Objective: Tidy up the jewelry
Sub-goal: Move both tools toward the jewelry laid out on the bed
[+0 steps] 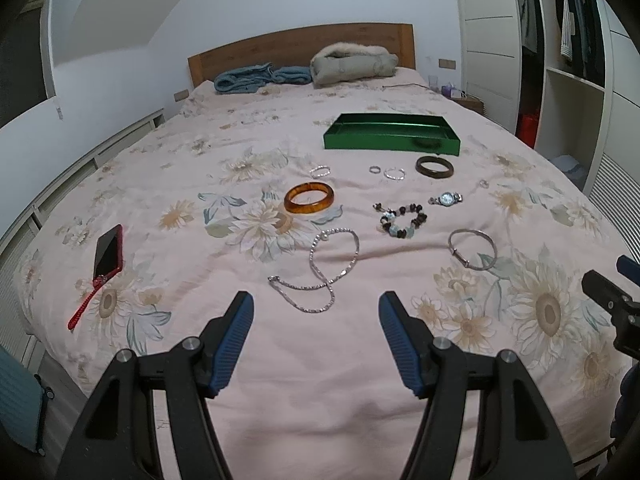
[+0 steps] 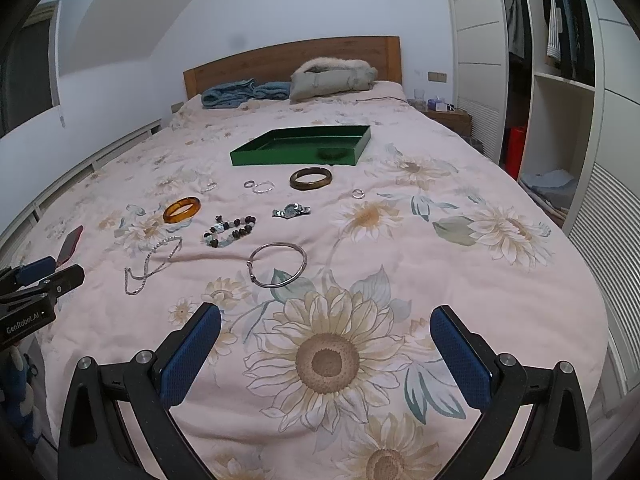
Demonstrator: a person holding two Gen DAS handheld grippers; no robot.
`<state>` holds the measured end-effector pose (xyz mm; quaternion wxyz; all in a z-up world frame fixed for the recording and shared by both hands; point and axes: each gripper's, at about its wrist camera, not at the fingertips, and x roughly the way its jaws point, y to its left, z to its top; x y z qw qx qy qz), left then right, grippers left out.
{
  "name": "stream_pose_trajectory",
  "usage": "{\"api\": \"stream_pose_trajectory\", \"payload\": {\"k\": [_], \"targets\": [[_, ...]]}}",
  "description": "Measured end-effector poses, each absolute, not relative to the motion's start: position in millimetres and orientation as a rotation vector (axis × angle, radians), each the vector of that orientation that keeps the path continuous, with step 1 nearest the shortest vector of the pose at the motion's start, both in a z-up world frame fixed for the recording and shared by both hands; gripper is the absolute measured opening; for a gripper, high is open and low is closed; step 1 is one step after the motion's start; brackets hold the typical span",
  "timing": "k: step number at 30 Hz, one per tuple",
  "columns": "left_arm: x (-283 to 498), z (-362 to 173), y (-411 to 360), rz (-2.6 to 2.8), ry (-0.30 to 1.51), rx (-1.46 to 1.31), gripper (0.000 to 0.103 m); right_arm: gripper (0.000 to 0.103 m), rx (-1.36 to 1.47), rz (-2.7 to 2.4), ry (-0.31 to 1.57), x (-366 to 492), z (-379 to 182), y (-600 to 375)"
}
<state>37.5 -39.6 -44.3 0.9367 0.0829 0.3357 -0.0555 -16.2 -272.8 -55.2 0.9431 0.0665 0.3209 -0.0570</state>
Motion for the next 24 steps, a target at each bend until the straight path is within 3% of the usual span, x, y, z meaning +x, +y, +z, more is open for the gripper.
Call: {"api": "stream_pose_trajectory", "payload": {"k": [24], "targets": [[51.2, -55.2, -43.3, -0.142, 0.712, 0.208, 0.063, 0.103, 0.113, -0.124, 0.684, -4.3, -59.0, -268.1]]}}
